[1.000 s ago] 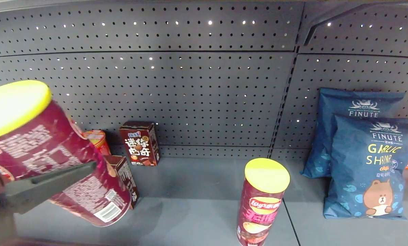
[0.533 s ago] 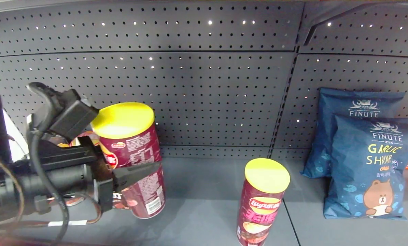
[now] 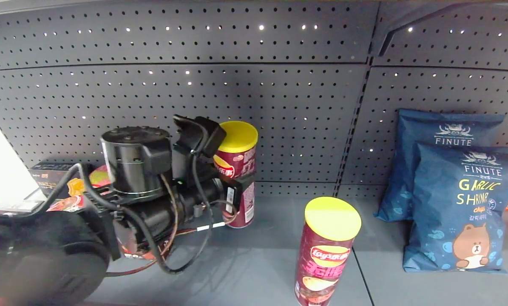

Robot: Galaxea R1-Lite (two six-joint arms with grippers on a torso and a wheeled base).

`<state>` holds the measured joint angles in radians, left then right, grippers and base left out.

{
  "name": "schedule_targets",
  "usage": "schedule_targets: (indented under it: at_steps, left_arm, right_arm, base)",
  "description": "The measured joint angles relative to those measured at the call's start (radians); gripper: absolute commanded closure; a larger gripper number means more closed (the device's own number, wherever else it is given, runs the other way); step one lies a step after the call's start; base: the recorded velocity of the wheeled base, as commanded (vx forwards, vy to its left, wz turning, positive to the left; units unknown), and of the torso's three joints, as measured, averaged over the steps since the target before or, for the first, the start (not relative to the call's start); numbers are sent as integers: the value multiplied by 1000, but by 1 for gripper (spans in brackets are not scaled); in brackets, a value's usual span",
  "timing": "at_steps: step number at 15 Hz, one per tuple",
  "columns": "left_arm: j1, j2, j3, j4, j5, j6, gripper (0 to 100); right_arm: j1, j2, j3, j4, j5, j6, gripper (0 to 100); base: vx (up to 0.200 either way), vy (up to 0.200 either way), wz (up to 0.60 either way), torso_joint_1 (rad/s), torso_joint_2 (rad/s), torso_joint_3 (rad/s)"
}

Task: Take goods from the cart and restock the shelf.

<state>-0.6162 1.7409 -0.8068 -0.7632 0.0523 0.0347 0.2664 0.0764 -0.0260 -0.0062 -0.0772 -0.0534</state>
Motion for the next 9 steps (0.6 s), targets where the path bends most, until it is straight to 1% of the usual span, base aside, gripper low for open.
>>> schedule_targets:
  at_steps: [1, 2, 4, 5, 7, 8, 9]
  left_arm:
    - [-6, 55, -53, -7, 54, -16, 100]
    - [-9, 102, -107, -9, 94, -36, 100]
    - [-21, 188, -213, 13, 140, -79, 100]
    - [-32, 221, -245, 27, 161, -85, 100]
    - [-50, 275, -281, 32, 212, -86, 100]
    - [-59, 299, -296, 33, 227, -87, 100]
    - [-66, 315, -306, 34, 229, -87, 100]
  right_arm:
    - [0, 0, 0, 0, 1, 0, 0]
    - [0, 0, 0, 0, 3, 0, 0]
    - [0, 0, 0, 0, 14, 0, 0]
    - [0, 0, 0, 1, 21, 0, 0]
    - [0, 1, 0, 1, 30, 0, 0]
    - [0, 1, 0, 1, 31, 0, 0]
    - [0, 1, 0, 2, 31, 0, 0]
  base:
    - [0, 0, 0, 0, 0, 0]
    - [0, 0, 0, 0, 0, 0]
    - [0, 0, 0, 0, 0, 0]
    - [0, 0, 0, 0, 0, 0]
    - [0, 0, 0, 0, 0, 0]
    - [0, 0, 0, 0, 0, 0]
    - [0, 0, 0, 0, 0, 0]
